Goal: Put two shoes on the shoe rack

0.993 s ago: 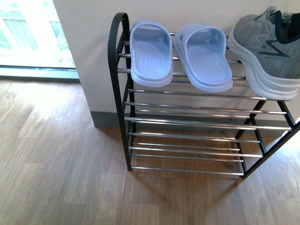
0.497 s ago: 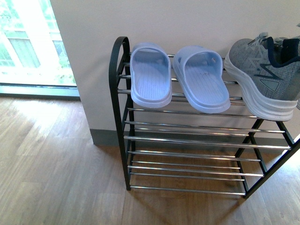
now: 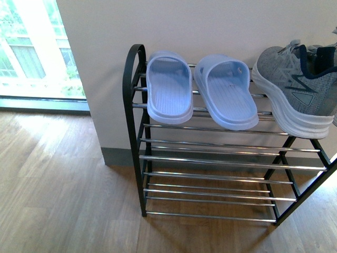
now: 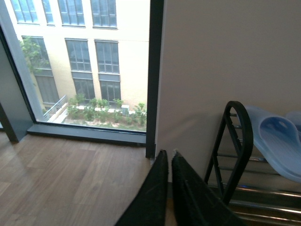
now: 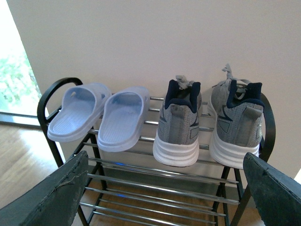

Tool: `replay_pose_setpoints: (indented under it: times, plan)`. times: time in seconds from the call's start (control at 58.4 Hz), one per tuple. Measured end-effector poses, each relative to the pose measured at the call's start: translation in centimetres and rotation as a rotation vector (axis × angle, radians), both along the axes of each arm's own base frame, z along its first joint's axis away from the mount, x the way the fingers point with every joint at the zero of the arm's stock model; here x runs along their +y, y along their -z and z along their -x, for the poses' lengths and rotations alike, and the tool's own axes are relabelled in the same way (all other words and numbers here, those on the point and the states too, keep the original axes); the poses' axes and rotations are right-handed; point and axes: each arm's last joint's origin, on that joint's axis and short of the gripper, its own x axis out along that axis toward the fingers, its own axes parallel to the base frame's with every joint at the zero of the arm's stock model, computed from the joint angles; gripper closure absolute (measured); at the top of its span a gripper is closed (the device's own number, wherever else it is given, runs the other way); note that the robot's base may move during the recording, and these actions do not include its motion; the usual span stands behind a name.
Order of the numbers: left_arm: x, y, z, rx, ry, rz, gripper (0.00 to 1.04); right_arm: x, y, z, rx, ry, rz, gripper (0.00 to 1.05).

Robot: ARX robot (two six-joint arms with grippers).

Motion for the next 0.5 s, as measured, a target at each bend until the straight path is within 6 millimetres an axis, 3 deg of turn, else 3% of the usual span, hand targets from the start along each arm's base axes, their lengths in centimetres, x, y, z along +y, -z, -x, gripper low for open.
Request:
replay_pose_setpoints:
  times: [0.017, 0.497]
  plan:
    - [0.0, 0.2, 0.1, 0.001, 0.003, 0.0, 1.04, 0.0, 0.0, 0.0, 0.0, 0.0, 0.0, 0.09]
    - [0.0, 2.5, 1.5, 0.016, 0.0, -0.005, 1.04, 0.0, 0.0, 0.0, 0.0, 0.0, 0.0, 0.09]
